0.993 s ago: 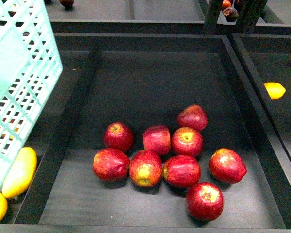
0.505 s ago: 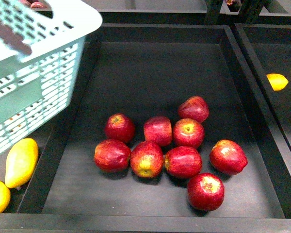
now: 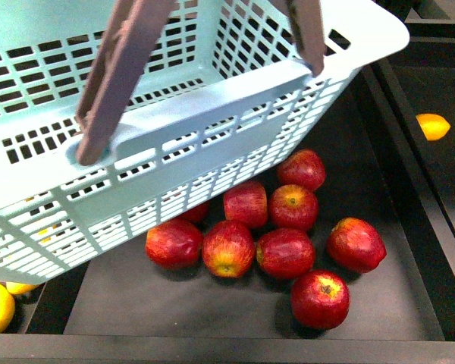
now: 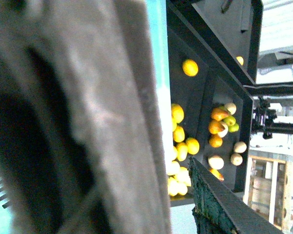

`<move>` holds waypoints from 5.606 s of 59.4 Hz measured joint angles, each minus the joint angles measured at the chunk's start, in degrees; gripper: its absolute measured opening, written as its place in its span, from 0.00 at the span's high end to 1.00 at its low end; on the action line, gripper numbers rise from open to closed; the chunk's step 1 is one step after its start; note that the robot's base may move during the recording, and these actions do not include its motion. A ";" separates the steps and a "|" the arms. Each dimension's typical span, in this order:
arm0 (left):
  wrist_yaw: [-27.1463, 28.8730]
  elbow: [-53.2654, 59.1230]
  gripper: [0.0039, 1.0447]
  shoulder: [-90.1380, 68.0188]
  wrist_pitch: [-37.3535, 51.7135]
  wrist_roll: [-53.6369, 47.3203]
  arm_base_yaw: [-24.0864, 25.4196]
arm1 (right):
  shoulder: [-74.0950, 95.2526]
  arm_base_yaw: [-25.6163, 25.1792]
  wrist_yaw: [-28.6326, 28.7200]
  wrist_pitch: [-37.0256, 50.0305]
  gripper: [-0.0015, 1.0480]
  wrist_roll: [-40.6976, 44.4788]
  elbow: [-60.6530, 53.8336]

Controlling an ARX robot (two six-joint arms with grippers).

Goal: Pick lemon and mango into basket

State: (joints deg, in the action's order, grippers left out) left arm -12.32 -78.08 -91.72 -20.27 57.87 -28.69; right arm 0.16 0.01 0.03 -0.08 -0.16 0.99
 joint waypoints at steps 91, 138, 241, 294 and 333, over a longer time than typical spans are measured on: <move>-4.02 -0.52 0.74 -0.57 1.75 -1.75 -6.08 | 83.87 -31.15 -6.62 19.98 0.08 -25.68 27.30; -3.96 -0.52 0.74 -0.57 1.75 -1.70 -6.03 | 135.36 -32.68 -9.94 13.05 0.08 -42.77 65.42; -4.00 -0.52 0.74 -0.57 1.75 -1.73 -6.03 | 102.53 -31.89 2.97 16.90 0.39 -28.61 46.42; -3.87 -0.52 0.74 -0.57 1.75 -1.73 -6.03 | 75.89 19.28 -9.79 10.62 0.39 -28.85 44.72; -4.11 -0.35 0.74 -0.57 1.75 -1.49 -6.03 | 71.76 20.41 -14.91 9.66 0.08 -29.44 44.06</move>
State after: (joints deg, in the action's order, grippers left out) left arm -16.43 -78.43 -92.29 -18.52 56.38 -34.72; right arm 71.92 20.43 -14.87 9.58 -29.61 45.06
